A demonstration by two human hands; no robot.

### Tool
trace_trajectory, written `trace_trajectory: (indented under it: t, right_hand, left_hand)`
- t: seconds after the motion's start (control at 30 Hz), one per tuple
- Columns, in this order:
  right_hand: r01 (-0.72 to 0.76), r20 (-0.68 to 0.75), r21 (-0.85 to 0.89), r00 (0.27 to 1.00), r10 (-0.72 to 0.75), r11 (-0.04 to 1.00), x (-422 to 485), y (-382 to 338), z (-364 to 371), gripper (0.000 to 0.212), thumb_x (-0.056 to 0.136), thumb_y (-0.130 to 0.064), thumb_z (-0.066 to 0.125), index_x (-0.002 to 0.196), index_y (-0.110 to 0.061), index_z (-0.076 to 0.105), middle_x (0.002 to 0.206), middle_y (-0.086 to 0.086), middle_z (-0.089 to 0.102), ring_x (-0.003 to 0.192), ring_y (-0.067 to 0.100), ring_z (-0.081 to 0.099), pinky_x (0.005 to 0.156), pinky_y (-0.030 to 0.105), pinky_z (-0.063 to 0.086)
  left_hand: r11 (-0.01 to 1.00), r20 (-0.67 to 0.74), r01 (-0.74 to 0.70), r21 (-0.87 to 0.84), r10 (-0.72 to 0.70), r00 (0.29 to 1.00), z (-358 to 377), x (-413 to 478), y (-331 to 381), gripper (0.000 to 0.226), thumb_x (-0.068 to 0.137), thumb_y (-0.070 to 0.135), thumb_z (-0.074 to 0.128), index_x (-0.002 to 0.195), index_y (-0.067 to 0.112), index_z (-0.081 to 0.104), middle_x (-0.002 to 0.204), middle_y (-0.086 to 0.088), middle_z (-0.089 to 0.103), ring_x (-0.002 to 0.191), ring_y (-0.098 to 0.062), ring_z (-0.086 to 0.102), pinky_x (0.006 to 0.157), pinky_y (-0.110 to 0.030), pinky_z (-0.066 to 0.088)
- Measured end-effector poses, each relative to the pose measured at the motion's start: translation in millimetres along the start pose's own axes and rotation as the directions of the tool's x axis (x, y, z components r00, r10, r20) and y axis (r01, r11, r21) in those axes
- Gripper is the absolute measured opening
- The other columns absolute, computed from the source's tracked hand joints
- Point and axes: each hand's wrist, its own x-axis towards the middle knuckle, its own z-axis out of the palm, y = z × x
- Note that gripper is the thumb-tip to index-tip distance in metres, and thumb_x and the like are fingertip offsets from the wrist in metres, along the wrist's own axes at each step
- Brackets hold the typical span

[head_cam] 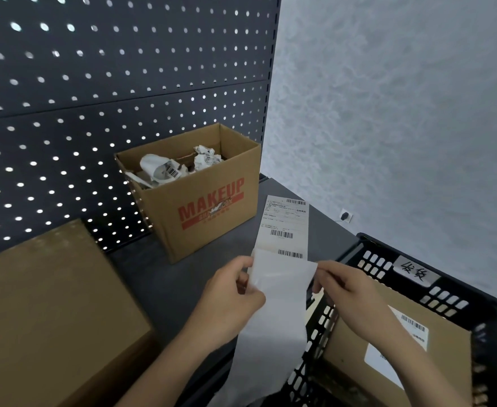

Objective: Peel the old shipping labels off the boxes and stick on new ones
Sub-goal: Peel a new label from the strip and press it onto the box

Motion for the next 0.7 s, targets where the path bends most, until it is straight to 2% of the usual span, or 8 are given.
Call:
trace_trajectory:
  t: [0.07,0.17,0.27,0.4,0.5,0.57,0.63,0.7]
  right_hand:
    - [-0.029,-0.016,0.072,0.999,0.030,0.997,-4.3,-4.0,-1.3,0.034,0.100,-0.010,0.049,0.077,-0.023,0.070,0.053,-0.014,0.056,0.046,0.010,0.042,0.045,0.018,0.035]
    - [-0.056,-0.051,0.220,0.996,0.069,0.974,-9.3,-10.5,-2.4,0.022,0.099,-0.011,0.054,0.086,-0.015,0.072,0.066,-0.005,0.070,0.048,0.011,0.046,0.045,0.019,0.037]
    - [-0.052,-0.079,0.363,0.993,0.087,0.930,-14.5,-17.5,-1.2,0.011,0.097,-0.016,0.059,0.093,-0.015,0.069,0.076,0.010,0.073,0.049,0.017,0.048,0.044,0.020,0.036]
    - [-0.014,-0.071,0.424,0.996,0.048,0.905,-23.1,-22.6,1.7,0.018,0.098,-0.020,0.057,0.099,-0.021,0.075,0.058,0.008,0.062,0.047,0.016,0.044,0.045,0.018,0.034]
    - [-0.004,-0.063,0.439,0.997,0.035,0.899,-29.1,-24.2,4.4,0.024,0.097,-0.018,0.057,0.091,-0.024,0.079,0.053,0.013,0.052,0.050,0.019,0.041,0.049,0.023,0.033]
    - [-0.009,-0.073,0.426,0.996,0.044,0.905,-34.4,-26.0,6.7,0.025,0.095,-0.014,0.060,0.086,-0.025,0.080,0.054,0.013,0.054,0.052,0.021,0.042,0.050,0.025,0.033]
    - [-0.011,-0.083,0.434,0.995,0.052,0.901,-41.1,-28.0,8.7,0.023,0.092,-0.008,0.064,0.085,-0.021,0.081,0.055,0.017,0.055,0.051,0.018,0.045,0.048,0.022,0.036]
    - [-0.003,-0.087,0.420,0.995,0.044,0.908,-49.9,-28.1,11.0,0.021,0.091,-0.005,0.066,0.087,-0.020,0.081,0.062,0.024,0.060,0.052,0.020,0.048,0.048,0.024,0.042]
  left_hand:
    - [1.000,0.031,0.001,-0.011,-0.001,1.000,-0.9,-5.1,2.0,0.039,0.083,0.005,0.058,0.106,0.037,0.063,0.091,0.006,0.069,0.075,-0.004,0.064,0.067,-0.020,0.053]
    - [0.999,0.066,-0.017,-0.045,0.020,0.998,-2.3,-13.1,4.3,0.047,0.081,-0.002,0.053,0.108,0.036,0.062,0.101,0.007,0.072,0.094,-0.015,0.068,0.087,-0.038,0.055]
    - [0.996,0.092,-0.056,-0.067,0.062,0.994,-3.7,-18.7,3.4,0.055,0.077,-0.007,0.049,0.112,0.033,0.063,0.104,0.006,0.072,0.099,-0.019,0.068,0.091,-0.045,0.054]
    - [0.994,0.107,-0.090,-0.068,0.097,0.990,-5.1,-26.2,1.8,0.061,0.077,-0.009,0.049,0.119,0.033,0.061,0.110,0.013,0.070,0.104,-0.008,0.067,0.091,-0.038,0.056]
    - [0.993,0.127,-0.096,-0.064,0.104,0.986,-6.3,-33.2,2.9,0.063,0.079,-0.008,0.050,0.124,0.035,0.058,0.114,0.018,0.068,0.105,-0.001,0.065,0.087,-0.024,0.055]
    - [0.990,0.140,-0.117,-0.074,0.126,0.982,-8.0,-38.5,3.0,0.063,0.078,-0.006,0.049,0.125,0.035,0.059,0.116,0.018,0.068,0.107,-0.002,0.064,0.089,-0.028,0.054]
    - [0.981,0.151,-0.133,-0.139,0.154,0.976,-10.5,-44.8,2.3,0.056,0.078,0.001,0.052,0.124,0.033,0.061,0.118,0.014,0.068,0.110,-0.006,0.064,0.091,-0.033,0.053]
    - [0.968,0.141,-0.137,-0.212,0.169,0.975,-13.9,-51.9,0.7,0.038,0.087,0.011,0.057,0.120,0.028,0.064,0.115,0.011,0.070,0.108,-0.007,0.066,0.087,-0.027,0.052]
